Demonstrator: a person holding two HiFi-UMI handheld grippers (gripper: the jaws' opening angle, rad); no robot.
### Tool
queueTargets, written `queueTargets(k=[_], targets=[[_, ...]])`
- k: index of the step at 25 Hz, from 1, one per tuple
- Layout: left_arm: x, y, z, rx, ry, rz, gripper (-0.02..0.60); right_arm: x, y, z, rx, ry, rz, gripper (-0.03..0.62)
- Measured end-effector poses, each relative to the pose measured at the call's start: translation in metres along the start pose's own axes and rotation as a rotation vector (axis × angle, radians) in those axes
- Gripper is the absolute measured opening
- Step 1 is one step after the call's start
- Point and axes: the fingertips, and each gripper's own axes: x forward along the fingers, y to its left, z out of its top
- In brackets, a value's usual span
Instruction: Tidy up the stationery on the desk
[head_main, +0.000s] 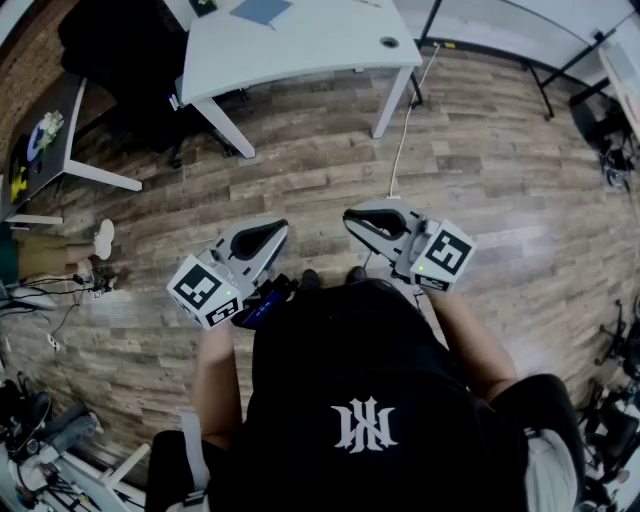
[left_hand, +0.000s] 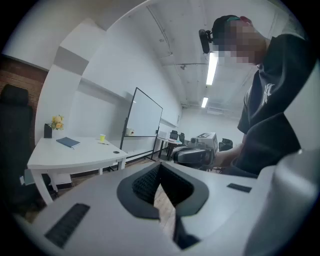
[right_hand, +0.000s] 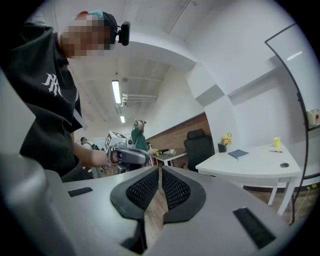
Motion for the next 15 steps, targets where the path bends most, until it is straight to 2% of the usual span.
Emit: queueTargets(k=[10, 15], targets=[[0.002, -0.017, 0.000, 0.013, 0.009, -0.010, 0.002, -0.015, 0.000, 0.001, -0.013, -0.008, -0.022, 0.044], [0.003, -0.024, -0.005, 0.017, 0.016, 0.002, 0.002, -0.028, 0.004, 0.005, 0.005, -0.066, -0.011, 0.044]])
